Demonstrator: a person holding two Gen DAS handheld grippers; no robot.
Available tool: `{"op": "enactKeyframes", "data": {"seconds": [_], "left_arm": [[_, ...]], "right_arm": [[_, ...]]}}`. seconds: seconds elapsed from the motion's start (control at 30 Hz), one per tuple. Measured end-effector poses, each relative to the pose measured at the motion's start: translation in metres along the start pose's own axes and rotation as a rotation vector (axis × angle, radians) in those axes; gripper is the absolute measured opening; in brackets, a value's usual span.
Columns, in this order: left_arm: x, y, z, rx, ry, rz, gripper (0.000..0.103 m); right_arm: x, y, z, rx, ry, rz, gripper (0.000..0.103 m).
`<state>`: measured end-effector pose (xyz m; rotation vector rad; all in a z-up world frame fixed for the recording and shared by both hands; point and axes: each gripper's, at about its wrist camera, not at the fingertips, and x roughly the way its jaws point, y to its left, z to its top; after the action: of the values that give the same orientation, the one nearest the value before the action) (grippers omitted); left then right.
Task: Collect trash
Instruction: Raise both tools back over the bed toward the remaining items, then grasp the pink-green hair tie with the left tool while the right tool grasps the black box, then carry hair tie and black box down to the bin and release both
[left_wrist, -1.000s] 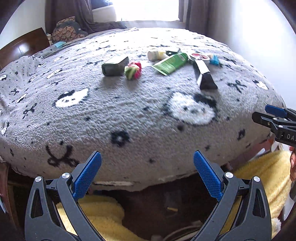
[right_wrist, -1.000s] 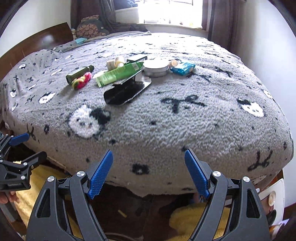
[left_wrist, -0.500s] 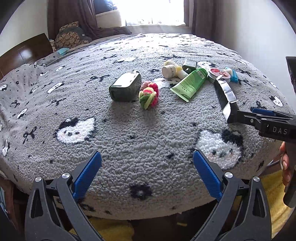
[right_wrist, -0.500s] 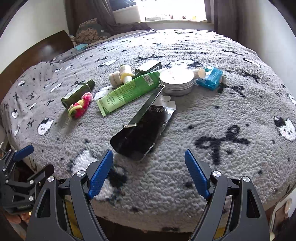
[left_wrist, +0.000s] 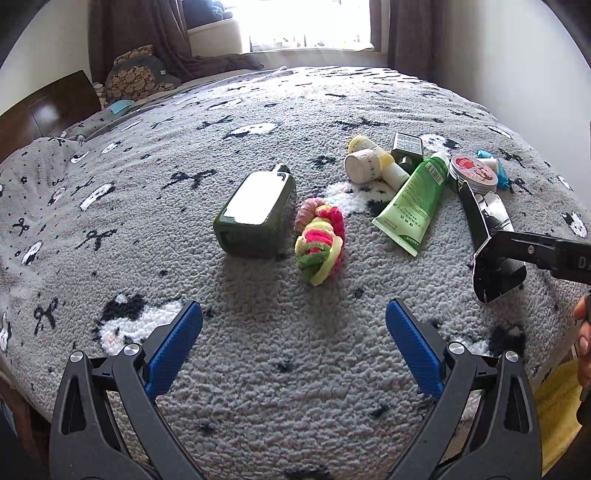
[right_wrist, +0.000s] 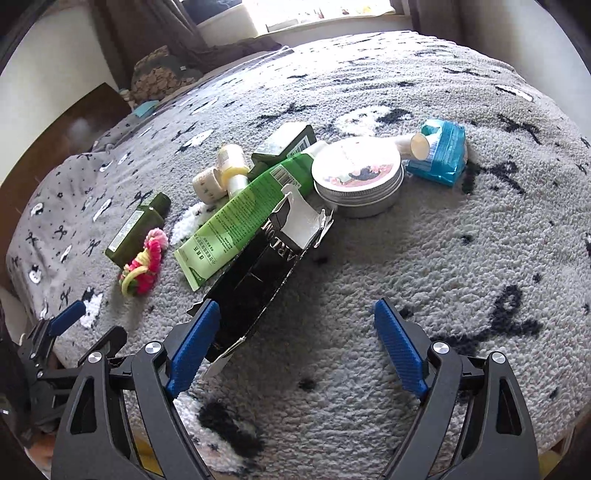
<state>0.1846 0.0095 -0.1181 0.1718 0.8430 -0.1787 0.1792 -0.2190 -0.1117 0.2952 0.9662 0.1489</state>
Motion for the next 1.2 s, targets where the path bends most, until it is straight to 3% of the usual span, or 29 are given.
{"op": "enactKeyframes", "data": {"seconds": [0.13, 0.2, 0.27, 0.37, 0.43, 0.47, 0.67, 0.73, 0.8, 0.97, 1.2], "left_arm": [[0.009, -0.002, 0.006, 0.012, 0.004, -0.008, 0.094], [0.013, -0.003, 0.009, 0.012, 0.005, -0.019, 0.091], [0.018, -0.002, 0.011, 0.005, 0.011, -0.032, 0.087], [0.027, 0.001, 0.016, -0.017, 0.018, -0.061, 0.073], [0.032, 0.001, 0.021, -0.023, 0.023, -0.076, 0.059], [0.035, 0.001, 0.023, -0.021, 0.024, -0.081, 0.057], [0.052, -0.004, 0.035, -0.009, 0.037, -0.088, 0.051], [0.057, -0.005, 0.037, -0.005, 0.041, -0.087, 0.035], [0.055, -0.006, 0.038, -0.009, 0.039, -0.095, 0.03], [0.033, -0.01, 0.032, -0.01, 0.011, -0.099, 0.028], [-0.029, -0.027, 0.022, 0.007, -0.068, -0.098, 0.028]], "right_arm": [[0.002, 0.003, 0.01, -0.027, -0.002, -0.023, 0.085], [0.008, 0.003, 0.014, -0.035, 0.011, -0.015, 0.072], [0.016, 0.003, 0.016, -0.027, 0.039, 0.013, 0.047], [0.024, 0.008, 0.016, -0.039, 0.054, 0.048, 0.027], [0.028, 0.011, 0.017, -0.049, 0.054, 0.051, 0.019], [0.03, 0.013, 0.017, -0.054, 0.051, 0.05, 0.013], [0.037, 0.02, 0.02, -0.102, 0.02, 0.05, 0.01], [0.034, 0.021, 0.021, -0.112, 0.007, 0.049, 0.008], [0.03, 0.021, 0.021, -0.114, -0.001, 0.057, 0.006], [0.005, 0.024, 0.017, -0.142, -0.05, 0.011, 0.003], [-0.044, 0.016, 0.003, -0.155, -0.123, -0.031, 0.003]]}}
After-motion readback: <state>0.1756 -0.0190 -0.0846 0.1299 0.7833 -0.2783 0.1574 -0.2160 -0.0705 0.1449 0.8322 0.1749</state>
